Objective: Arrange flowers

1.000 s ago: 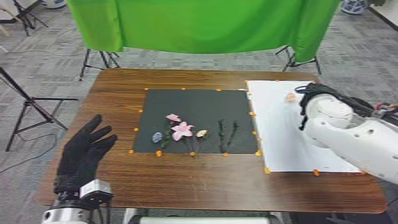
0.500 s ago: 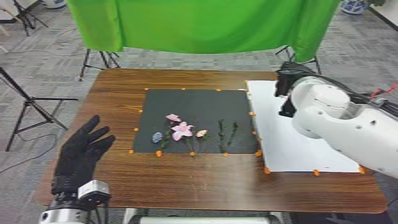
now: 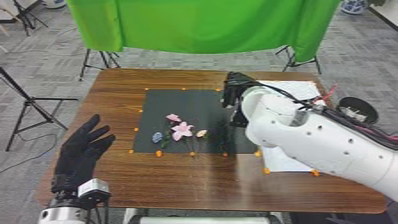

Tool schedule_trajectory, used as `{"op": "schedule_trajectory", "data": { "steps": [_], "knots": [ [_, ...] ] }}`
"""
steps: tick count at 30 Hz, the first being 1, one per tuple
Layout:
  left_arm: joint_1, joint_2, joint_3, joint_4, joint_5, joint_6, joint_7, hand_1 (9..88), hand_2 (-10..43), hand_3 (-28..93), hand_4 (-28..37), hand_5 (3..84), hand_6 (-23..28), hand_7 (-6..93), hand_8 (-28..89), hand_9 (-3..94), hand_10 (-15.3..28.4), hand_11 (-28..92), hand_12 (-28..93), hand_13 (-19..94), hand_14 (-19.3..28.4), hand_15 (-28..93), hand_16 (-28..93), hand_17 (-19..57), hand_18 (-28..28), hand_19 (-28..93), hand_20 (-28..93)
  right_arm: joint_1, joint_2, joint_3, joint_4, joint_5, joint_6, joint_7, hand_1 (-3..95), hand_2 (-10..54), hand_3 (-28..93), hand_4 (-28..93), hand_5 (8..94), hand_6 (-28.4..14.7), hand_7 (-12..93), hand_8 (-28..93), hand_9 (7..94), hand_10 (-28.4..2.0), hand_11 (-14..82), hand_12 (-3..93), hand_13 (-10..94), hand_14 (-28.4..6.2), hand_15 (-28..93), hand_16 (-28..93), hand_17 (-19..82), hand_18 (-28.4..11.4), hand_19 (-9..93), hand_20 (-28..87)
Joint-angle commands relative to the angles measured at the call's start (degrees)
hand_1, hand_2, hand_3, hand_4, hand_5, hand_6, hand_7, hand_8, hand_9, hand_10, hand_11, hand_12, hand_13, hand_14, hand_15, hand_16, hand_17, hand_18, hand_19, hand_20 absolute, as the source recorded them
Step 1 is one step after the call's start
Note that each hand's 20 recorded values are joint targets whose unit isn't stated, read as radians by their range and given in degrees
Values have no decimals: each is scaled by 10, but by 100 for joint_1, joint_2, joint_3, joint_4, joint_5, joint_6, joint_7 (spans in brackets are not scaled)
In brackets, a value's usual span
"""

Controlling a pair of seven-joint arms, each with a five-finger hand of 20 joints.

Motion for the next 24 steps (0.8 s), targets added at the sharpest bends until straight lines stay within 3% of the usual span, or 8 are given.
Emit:
{"op": "schedule_trajectory", "data": {
  "steps": [1,19,24],
  "knots": [
    [-14,-172,-62,9,153,-158,-212,299,70,655,-222,366,88,122,-89,317,179,322,117,221,245,637,-133,-102,192,440,155,-196,-51,-91,189,53,176,119,612,-95,724,-283,765,18,312,41,906,-76,81,333,848,-11,817,179,474,-144,932,99],
    [-40,-255,-82,8,223,-192,-321,299,70,657,-223,366,88,121,-89,316,180,324,118,221,245,637,-133,-102,192,441,155,-343,-88,-24,99,-48,-42,339,572,-95,721,-270,707,4,289,13,891,-79,82,326,835,-24,808,175,460,-158,932,88],
    [36,-271,-89,-2,190,-154,-277,300,70,658,-223,367,89,121,-89,317,180,324,117,221,245,638,-133,-102,192,441,155,-295,-2,-26,37,-109,-161,487,538,-95,713,-263,680,0,257,0,891,-89,114,296,850,-29,799,167,480,-171,932,110]
  ]
}}
